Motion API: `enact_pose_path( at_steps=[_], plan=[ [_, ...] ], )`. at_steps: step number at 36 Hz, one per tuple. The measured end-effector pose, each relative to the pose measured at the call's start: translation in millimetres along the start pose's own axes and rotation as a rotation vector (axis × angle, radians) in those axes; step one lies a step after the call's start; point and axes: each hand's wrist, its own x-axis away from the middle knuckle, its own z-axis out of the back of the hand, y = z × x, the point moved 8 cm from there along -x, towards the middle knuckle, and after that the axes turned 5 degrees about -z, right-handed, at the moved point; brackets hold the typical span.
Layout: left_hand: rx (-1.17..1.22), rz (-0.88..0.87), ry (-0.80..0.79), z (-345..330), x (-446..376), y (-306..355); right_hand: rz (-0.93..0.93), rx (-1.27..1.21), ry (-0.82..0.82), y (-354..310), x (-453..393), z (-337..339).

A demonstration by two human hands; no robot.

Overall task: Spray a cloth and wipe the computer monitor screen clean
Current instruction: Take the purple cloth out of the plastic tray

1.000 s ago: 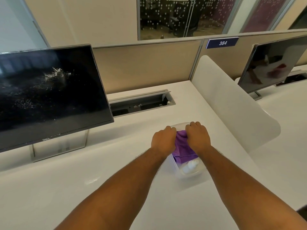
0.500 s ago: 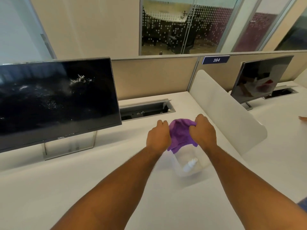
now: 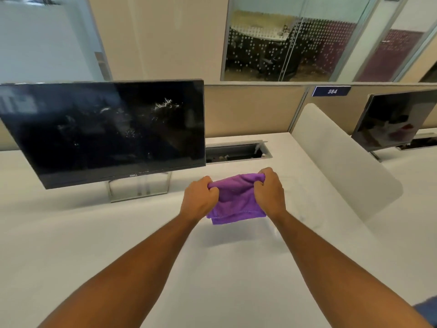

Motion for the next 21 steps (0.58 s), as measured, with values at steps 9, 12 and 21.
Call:
enact_pose_path(
  at_steps=[9,12,21],
  plan=[
    [0.165,0.211,-0.075,4.1,74.5,-95.9,-0.046,0.055,-0.227,33.7,74.1,-78.1],
    [0.14,0.241,-0.112,4.0,94.5,-117.6,-0.09,0.077,-0.27,44.4,92.5,-92.0],
    [-0.264,0.042,-0.077,7.7,116.4,-114.3,0.281,0.509,-0.186,27.7,134.1,-105.2]
  ],
)
